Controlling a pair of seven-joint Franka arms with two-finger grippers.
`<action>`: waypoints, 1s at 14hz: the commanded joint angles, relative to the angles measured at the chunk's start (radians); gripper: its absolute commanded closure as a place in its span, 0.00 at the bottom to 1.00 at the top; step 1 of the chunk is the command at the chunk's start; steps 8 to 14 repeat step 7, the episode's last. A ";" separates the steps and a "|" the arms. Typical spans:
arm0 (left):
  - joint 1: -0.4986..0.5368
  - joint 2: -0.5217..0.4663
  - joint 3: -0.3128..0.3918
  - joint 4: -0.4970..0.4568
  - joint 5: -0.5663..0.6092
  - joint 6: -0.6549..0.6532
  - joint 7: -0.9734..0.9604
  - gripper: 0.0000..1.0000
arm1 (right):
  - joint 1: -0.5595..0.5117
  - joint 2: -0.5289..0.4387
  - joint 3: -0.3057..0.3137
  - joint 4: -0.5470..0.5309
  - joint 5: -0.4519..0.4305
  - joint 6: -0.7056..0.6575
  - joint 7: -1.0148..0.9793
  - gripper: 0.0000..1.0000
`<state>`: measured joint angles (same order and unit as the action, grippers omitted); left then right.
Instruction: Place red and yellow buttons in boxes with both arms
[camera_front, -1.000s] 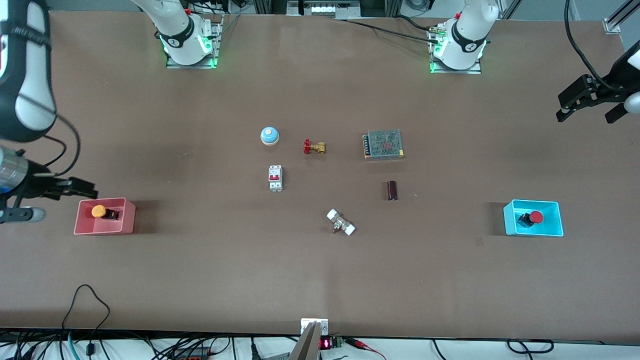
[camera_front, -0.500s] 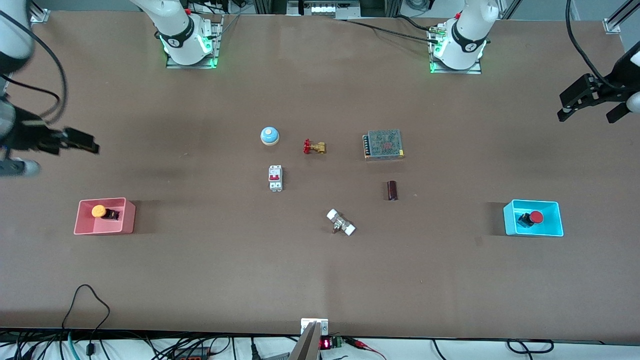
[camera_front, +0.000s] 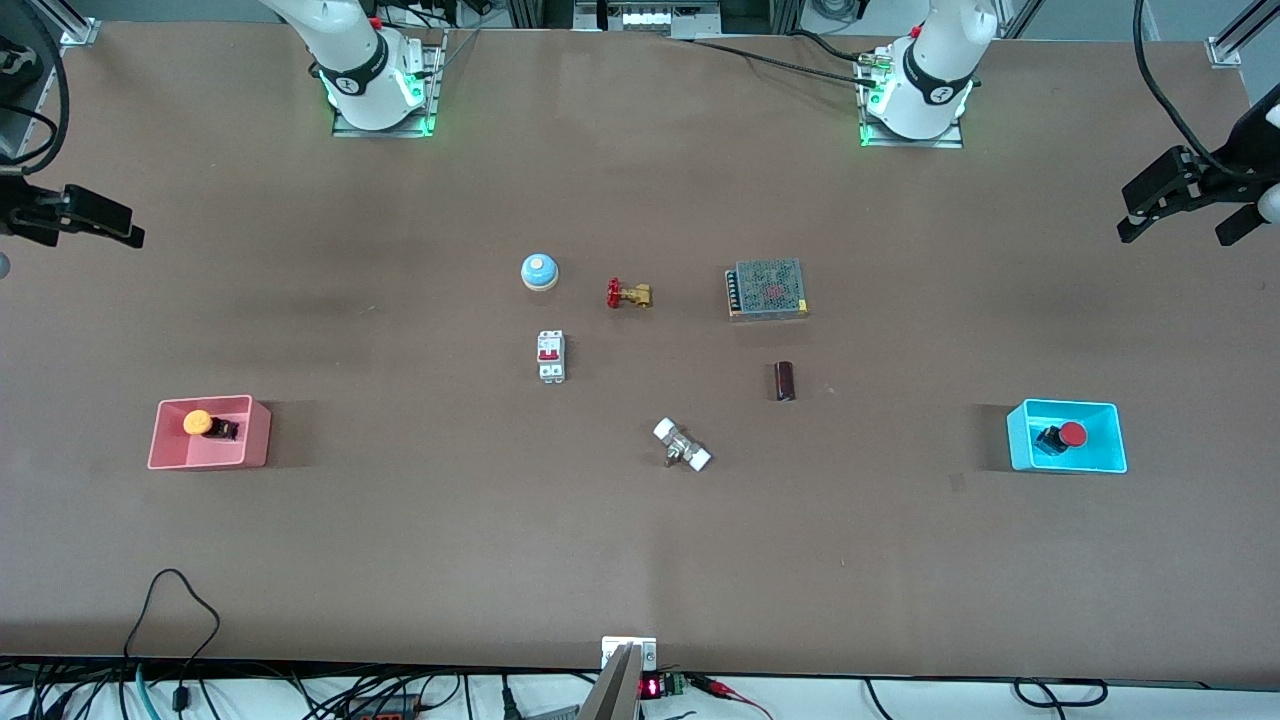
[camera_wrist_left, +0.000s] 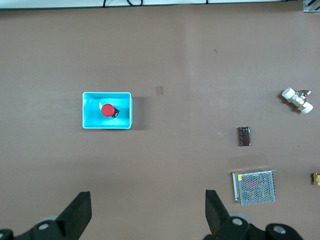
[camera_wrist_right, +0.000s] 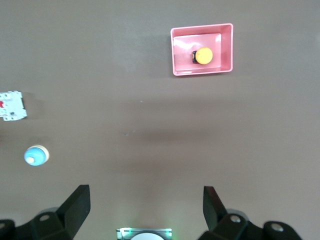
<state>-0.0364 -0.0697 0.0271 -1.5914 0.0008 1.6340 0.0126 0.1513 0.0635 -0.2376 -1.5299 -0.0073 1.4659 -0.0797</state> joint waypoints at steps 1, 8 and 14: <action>-0.011 0.010 0.011 0.018 -0.015 -0.019 0.007 0.00 | 0.016 -0.037 0.009 -0.035 -0.036 0.002 0.004 0.00; -0.010 0.008 0.019 0.013 -0.013 -0.019 0.006 0.00 | 0.013 -0.045 0.007 -0.036 -0.028 -0.002 0.012 0.00; -0.010 0.008 0.019 0.013 -0.013 -0.019 0.006 0.00 | 0.013 -0.045 0.007 -0.036 -0.028 -0.002 0.012 0.00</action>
